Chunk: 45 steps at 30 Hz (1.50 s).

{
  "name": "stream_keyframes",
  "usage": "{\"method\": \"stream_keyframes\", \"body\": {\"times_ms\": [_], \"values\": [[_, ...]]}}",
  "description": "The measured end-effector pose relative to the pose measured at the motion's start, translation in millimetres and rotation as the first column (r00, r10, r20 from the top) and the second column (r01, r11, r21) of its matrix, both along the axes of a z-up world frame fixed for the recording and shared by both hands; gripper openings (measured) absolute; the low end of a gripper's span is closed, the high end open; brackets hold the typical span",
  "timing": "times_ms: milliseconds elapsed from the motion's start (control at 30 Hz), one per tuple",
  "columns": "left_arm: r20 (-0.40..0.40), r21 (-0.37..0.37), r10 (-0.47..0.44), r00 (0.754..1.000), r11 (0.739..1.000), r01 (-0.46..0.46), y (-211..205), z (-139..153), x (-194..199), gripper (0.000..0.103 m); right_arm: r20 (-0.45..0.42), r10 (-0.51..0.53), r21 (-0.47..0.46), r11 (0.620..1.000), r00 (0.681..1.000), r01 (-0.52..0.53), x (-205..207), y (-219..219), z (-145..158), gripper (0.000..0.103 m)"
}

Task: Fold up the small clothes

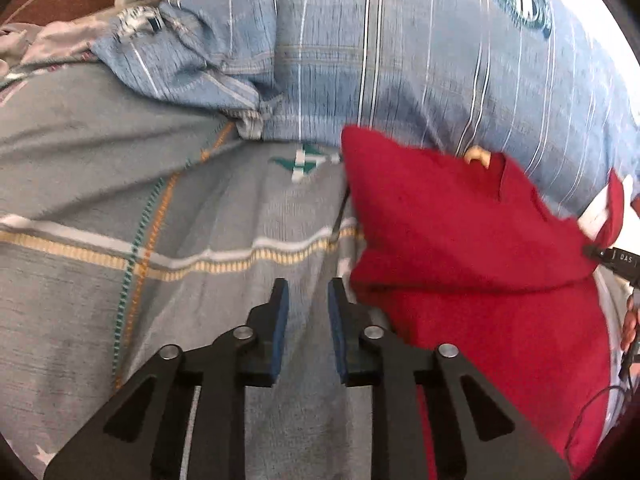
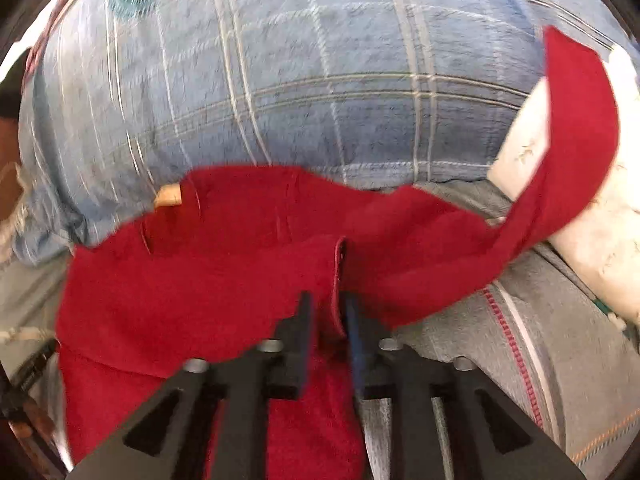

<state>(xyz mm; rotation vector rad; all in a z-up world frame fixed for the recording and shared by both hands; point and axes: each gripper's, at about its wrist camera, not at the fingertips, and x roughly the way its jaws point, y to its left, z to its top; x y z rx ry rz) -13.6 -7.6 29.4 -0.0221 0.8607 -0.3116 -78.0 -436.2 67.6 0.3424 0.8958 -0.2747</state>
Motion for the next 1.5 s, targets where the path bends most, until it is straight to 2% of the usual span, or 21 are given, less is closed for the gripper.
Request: {"method": "stream_keyframes", "body": {"times_ms": [67,100,200,267,333,433,567,600,667,700,800,900,1000,1133,1200,1300,1333,1467,1500], "values": [[0.027,-0.01,0.0,1.0,1.0,0.001,-1,5,-2,0.042,0.048,-0.027,-0.023,0.999,0.999,0.028,-5,3,16,0.05],[0.031,-0.015,-0.004,1.0,1.0,0.004,-2,7,-2,0.045,0.074,-0.015,-0.023,1.0,0.997,0.016,-6,8,25,0.05],[0.035,-0.041,-0.031,0.999,0.999,0.032,-11,8,-2,0.047,0.119,0.123,0.017,0.992,0.985,-0.126,11,44,41,0.05],[0.036,-0.04,-0.043,0.998,0.998,0.045,-19,7,0,0.054,0.135,0.227,0.052,0.971,0.965,-0.235,31,75,44,0.05],[0.038,-0.029,-0.049,0.998,0.998,0.05,-24,5,3,0.055,0.133,0.327,0.061,0.939,0.936,-0.337,57,112,41,0.05],[0.018,-0.01,-0.038,0.999,0.999,0.038,-26,-2,10,0.055,0.102,0.459,0.009,0.887,0.883,-0.462,95,172,30,0.05],[-0.025,-0.007,-0.014,1.0,1.0,0.014,-21,-11,18,0.058,0.044,0.569,-0.01,0.822,0.821,-0.569,133,233,8,0.044],[-0.03,-0.008,-0.01,0.999,1.0,0.01,-20,-12,20,0.059,0.012,0.595,-0.023,0.804,0.804,-0.595,143,249,-2,0.033],[-0.034,-0.009,-0.008,0.999,1.0,0.008,-18,-14,21,0.061,-0.046,0.619,-0.042,0.783,0.784,-0.62,156,268,-16,0.022],[-0.035,-0.008,-0.008,0.999,1.0,0.008,-19,-14,21,0.061,-0.071,0.625,-0.05,0.776,0.778,-0.628,162,276,-25,0.022],[-0.04,-0.011,-0.002,0.999,1.0,0.002,-19,-15,24,0.061,-0.075,0.602,-0.117,0.787,0.795,-0.606,174,285,-40,0.022],[-0.045,-0.015,0.003,0.999,1.0,-0.004,-19,-16,27,0.061,-0.061,0.583,-0.108,0.803,0.81,-0.586,184,286,-42,0.022],[-0.042,-0.011,0.005,0.999,1.0,-0.005,-21,-15,27,0.061,-0.059,0.58,-0.097,0.807,0.812,-0.583,182,285,-35,0.023],[-0.011,0.011,0.0,1.0,1.0,0.0,-23,-9,22,0.061,-0.032,0.57,-0.058,0.819,0.821,-0.571,146,264,-14,0.026],[0.009,0.002,-0.009,1.0,1.0,0.009,-24,-2,19,0.061,-0.026,0.562,-0.056,0.825,0.827,-0.562,124,250,-6,0.033],[0.041,-0.029,-0.031,0.999,0.999,0.032,-27,7,14,0.067,-0.037,0.525,-0.072,0.847,0.85,-0.527,84,219,2,0.034],[0.051,-0.032,-0.037,0.998,0.999,0.038,-29,9,12,0.07,-0.036,0.51,-0.063,0.857,0.86,-0.511,76,210,1,0.034],[0.046,-0.003,-0.08,0.996,0.997,0.081,-42,7,9,0.071,-0.09,0.44,-0.005,0.897,0.893,-0.442,57,177,-17,0.037],[0.033,0.009,-0.088,0.996,0.996,0.088,-45,3,11,0.071,-0.075,0.438,0.004,0.898,0.896,-0.439,54,174,-17,0.036]]}}
